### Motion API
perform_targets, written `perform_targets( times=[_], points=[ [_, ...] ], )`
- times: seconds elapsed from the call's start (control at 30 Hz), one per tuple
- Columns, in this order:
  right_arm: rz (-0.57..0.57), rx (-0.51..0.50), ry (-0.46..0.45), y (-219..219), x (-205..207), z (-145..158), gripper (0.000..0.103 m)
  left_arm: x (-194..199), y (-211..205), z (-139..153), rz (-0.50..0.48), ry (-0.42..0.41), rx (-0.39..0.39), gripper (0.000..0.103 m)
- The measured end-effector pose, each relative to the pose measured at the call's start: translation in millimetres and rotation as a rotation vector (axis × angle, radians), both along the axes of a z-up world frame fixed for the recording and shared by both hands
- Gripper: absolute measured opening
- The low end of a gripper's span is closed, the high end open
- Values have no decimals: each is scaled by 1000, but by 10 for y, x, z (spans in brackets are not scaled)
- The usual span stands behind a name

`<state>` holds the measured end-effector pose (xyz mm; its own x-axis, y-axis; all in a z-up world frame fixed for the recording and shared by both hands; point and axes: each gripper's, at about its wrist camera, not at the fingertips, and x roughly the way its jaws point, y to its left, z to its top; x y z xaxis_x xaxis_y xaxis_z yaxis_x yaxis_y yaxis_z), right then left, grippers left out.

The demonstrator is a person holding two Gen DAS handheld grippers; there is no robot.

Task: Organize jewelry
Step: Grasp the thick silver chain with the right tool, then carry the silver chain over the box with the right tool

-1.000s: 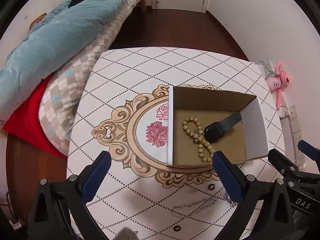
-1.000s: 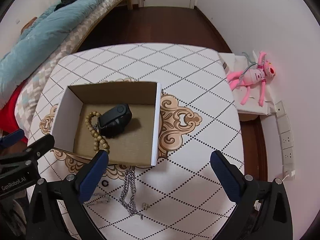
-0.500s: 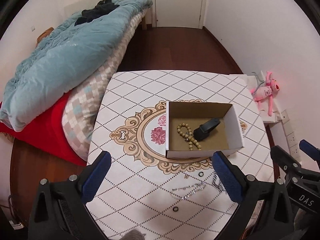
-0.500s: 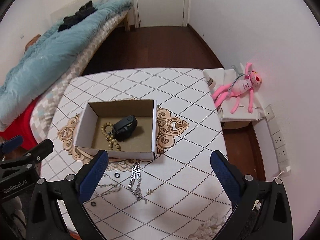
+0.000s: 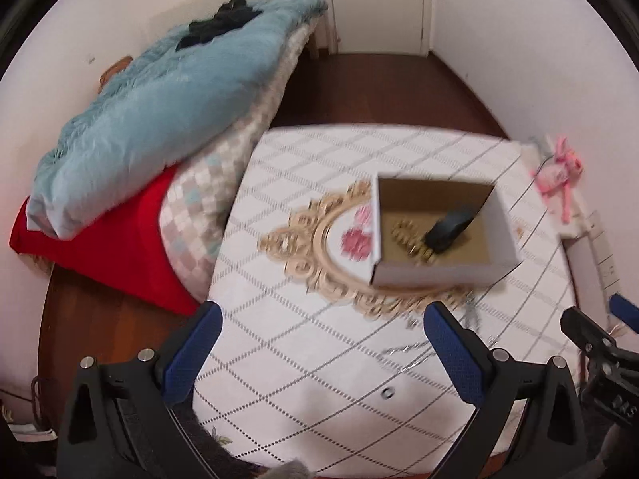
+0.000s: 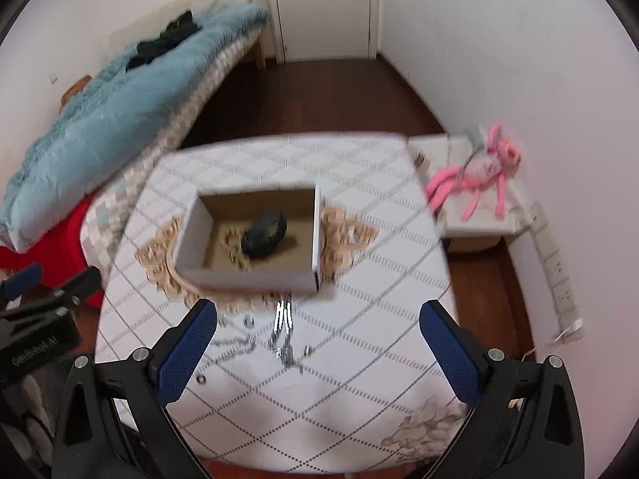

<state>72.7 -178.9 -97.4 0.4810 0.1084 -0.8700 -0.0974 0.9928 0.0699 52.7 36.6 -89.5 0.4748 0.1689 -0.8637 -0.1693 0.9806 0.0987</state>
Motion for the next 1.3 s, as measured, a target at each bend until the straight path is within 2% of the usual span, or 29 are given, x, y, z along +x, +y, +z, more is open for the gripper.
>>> perform_targets(
  times=[0.03, 0.1, 0.17, 0.23, 0.33, 0.4, 0.57, 0.63, 0.67, 0.9, 1.07, 1.13, 1.2, 1.3],
  points=[
    [3, 14, 20, -1, -8, -157, 91, -18, 28, -115, 9, 19, 4, 103],
    [27, 67, 78, -2, -8, -483, 67, -55, 72, -361, 21, 57, 12, 103],
    [30, 106, 128, -4, -16, -778, 50, -105, 108, -630, 28, 102, 14, 103],
    [38, 125, 157, 17, -36, -1047, 47, -151, 133, -799, 30, 129, 17, 103],
    [47, 123, 175, 89, -53, -1296, 47, -241, 155, -1037, 29, 163, 3, 102],
    [50, 106, 164, 138, -60, -1373, 47, -288, 155, -1165, 25, 182, -5, 102],
    [68, 58, 128, 273, -47, -1496, 46, -359, 78, -1271, -17, 182, -26, 102],
    [89, 34, 109, 321, -49, -1505, 26, -371, 20, -1290, -37, 182, -30, 101],
    [96, 26, 108, 340, -47, -1514, 12, -366, 5, -1287, -46, 181, -39, 101],
    [39, 101, 60, 148, -106, -1327, 10, -255, -41, -1194, -83, 153, -114, 99],
    [-24, 147, 29, -59, -84, -1160, 10, -58, -37, -1239, -108, 170, -217, 97],
    [-36, 150, 26, -94, -62, -1154, 10, 34, -75, -1287, -128, 186, -225, 90],
    [-46, 151, 27, -112, -48, -1160, 10, 123, -157, -1362, -166, 217, -220, 74],
    [-62, 166, 35, -149, -45, -1193, 10, 178, -316, -1401, -226, 222, -172, 70]
  ],
)
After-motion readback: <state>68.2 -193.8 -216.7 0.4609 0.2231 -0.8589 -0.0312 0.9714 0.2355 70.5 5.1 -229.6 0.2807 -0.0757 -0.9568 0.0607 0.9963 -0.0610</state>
